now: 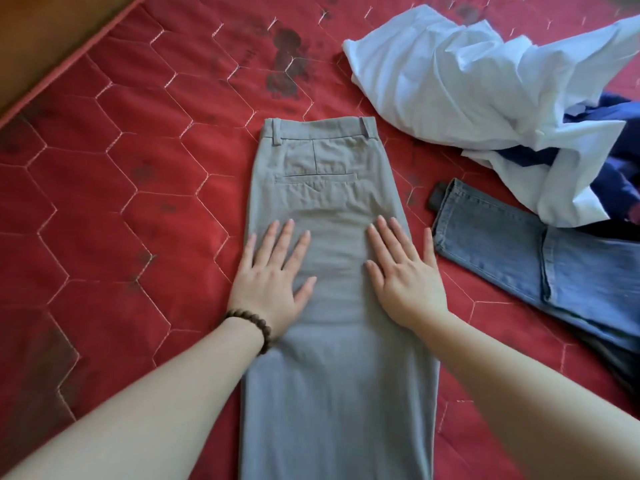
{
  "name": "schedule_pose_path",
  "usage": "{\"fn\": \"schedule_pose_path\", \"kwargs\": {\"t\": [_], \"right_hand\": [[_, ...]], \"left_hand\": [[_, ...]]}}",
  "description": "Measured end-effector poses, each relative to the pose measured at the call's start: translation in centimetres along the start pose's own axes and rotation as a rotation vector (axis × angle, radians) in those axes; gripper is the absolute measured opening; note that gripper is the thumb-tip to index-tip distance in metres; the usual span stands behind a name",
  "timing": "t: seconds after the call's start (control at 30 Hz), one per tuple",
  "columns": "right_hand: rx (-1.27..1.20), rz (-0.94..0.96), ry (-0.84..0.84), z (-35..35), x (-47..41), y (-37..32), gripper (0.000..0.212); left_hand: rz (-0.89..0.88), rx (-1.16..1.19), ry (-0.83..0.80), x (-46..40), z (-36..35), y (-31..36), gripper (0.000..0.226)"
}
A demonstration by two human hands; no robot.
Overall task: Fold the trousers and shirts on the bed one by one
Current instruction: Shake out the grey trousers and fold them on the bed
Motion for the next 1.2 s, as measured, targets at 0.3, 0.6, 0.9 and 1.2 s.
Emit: {"fn": "schedule_pose_path", "kwargs": {"t": [0.3,0.6,0.9,1.2], "right_hand": [[-0.062,0.047,-0.037,-3.0,7.1,-5.9,0.058],[-0.060,-0.119,-0.031,-4.0,13.0,-4.5,0.060],[-0.108,-0.198,-0.079,-8.2,22.8,-5.0,0.065],[-0.159,-0.087,-0.132,-11.3,31.6,-11.2,0.060]], "left_hand": [[-0.017,0.120,-0.046,7.0,-2.1,6.5,0.064],[0.156,0.150,-0.095,11.9,-3.8,5.0,0.076],[-0.005,0.077,-0.112,20.4,-7.5,5.6,0.067],[0.060,0.060,-0.126,29.9,-10.1,10.5,0.066]]}}
Point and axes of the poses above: each hand's wrist, its own x-axis away from the middle knuckle, its own z-axis out of the back of the hand, y = z × x, the point moved 9 cm from there along -x, towards the middle knuckle, and after that the axes turned 11 degrees about -y, right-handed, at the moved point
